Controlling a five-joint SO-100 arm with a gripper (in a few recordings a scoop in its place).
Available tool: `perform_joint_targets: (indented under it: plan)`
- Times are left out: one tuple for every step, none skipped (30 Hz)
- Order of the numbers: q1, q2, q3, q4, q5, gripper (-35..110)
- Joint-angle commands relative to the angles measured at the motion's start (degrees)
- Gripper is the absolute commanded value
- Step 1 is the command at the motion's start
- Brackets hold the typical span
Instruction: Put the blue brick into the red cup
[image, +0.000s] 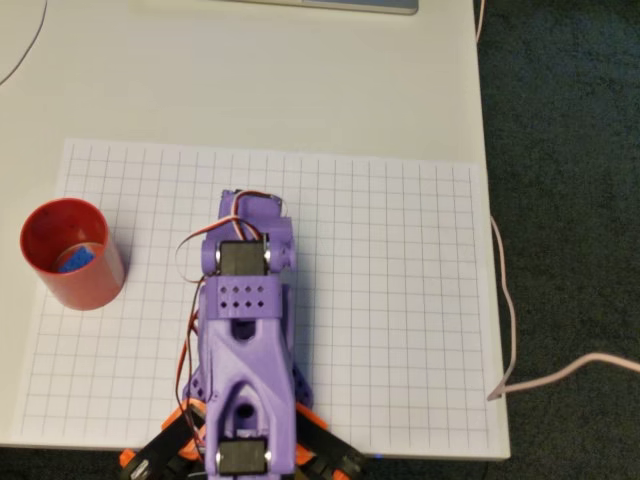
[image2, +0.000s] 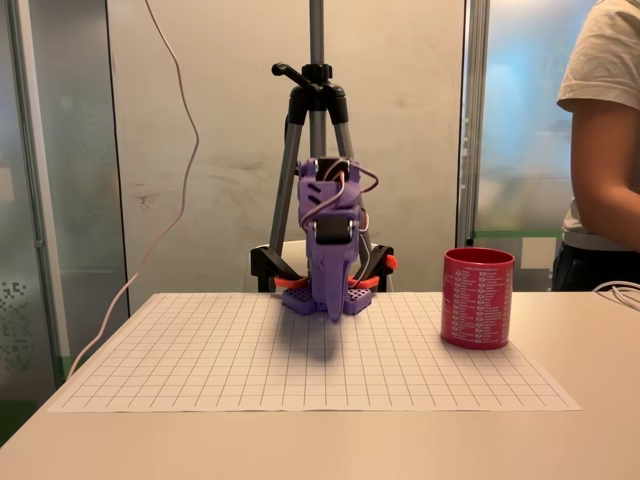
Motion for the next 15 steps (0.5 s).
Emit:
perform_joint_targets:
  plan:
    - [-0.62, 0.53, -0.44, -0.53, 1.23, 0]
    - [-0.62, 0.53, -0.44, -0.53, 1.23, 0]
    - [-0.62, 0.53, -0.44, -0.53, 1.23, 0]
    - [-0.62, 0.53, -0.44, -0.53, 1.23, 0]
    - [-0.62, 0.53, -0.44, -0.53, 1.05, 0]
    - [-0.62, 0.53, -0.44, -0.53, 0.97, 0]
    - [-0.62, 0.53, -0.44, -0.53, 1.05, 0]
    - [-0.62, 0.53, -0.53, -0.53, 1.05, 0]
    - [-0.62, 0.53, -0.53, -0.53, 1.05, 2]
    - [-0.62, 0.53, -0.53, -0.62, 1.05, 2]
    - [-0.62, 0.53, -0.53, -0.62, 0.97, 1]
    - [-0.62, 0.53, -0.44, -0.70, 0.97, 1]
    - [-0.62, 0.53, -0.44, -0.79, 0.97, 1]
    - [-0.62, 0.53, -0.44, -0.79, 1.05, 1]
    - [-0.62, 0.53, -0.44, -0.79, 1.05, 1]
